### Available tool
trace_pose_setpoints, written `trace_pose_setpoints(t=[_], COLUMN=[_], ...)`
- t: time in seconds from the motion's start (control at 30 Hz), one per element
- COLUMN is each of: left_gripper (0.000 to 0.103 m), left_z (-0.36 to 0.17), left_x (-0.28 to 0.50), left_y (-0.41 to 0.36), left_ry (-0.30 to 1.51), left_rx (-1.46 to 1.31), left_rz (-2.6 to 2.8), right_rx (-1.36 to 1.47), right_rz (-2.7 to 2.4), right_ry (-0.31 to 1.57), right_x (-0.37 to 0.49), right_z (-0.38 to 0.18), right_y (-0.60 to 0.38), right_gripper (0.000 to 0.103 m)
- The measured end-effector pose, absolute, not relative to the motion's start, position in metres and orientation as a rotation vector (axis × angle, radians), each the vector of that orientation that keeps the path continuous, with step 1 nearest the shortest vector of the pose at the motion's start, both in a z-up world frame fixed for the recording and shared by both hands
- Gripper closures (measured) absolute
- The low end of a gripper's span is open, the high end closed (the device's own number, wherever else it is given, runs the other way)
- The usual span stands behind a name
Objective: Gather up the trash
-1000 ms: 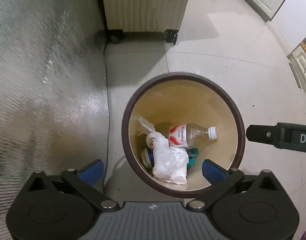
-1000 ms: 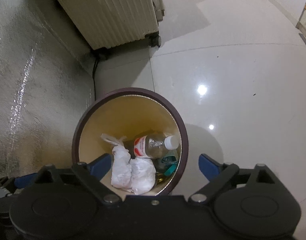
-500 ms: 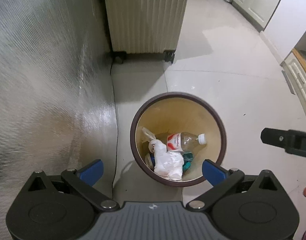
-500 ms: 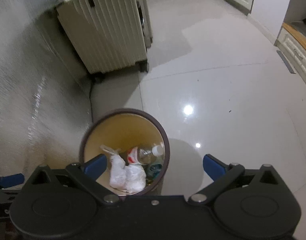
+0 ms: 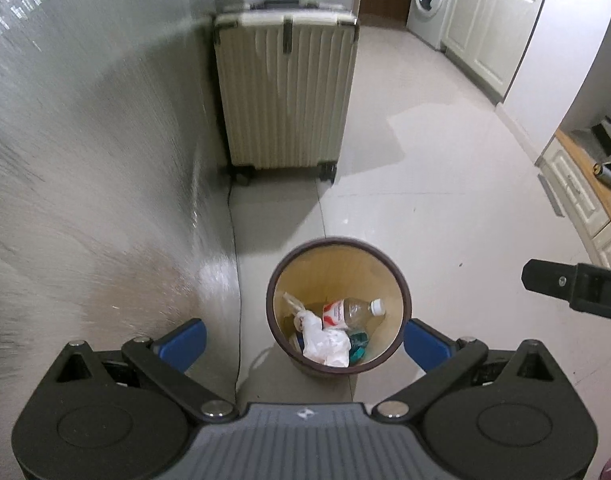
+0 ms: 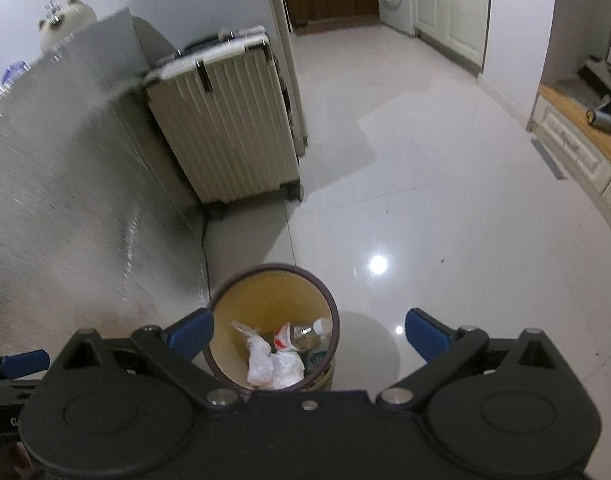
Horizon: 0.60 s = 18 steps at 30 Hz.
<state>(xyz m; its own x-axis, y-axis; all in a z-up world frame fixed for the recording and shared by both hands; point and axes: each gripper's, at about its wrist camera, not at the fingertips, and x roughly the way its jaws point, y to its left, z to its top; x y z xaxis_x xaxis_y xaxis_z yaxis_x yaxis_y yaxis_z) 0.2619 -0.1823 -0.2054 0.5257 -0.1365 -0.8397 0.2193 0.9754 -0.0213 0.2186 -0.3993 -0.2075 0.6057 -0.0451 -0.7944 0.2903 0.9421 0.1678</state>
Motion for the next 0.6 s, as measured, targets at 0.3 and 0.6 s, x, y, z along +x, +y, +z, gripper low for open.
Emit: trace_pose_setpoints(t=[0.3,0.6], left_gripper=[0.0,0.0], left_z=[-0.13,-0.075], left_x=[0.219,0.174], left_y=[-0.178,-0.161], left_ry=[0.879,0.791], left_rx=[0.084,0.088], left_rz=[-0.225,-0.229], right_rx=[0.253,0.225], right_rz=[-0.222,-0.224], right_ry=[0.8,0.701], right_x=[0.177,0.125], right_z=[-0.134,-0.074], right_y=[-0.387,-0.371], right_gripper=[0.0,0.0])
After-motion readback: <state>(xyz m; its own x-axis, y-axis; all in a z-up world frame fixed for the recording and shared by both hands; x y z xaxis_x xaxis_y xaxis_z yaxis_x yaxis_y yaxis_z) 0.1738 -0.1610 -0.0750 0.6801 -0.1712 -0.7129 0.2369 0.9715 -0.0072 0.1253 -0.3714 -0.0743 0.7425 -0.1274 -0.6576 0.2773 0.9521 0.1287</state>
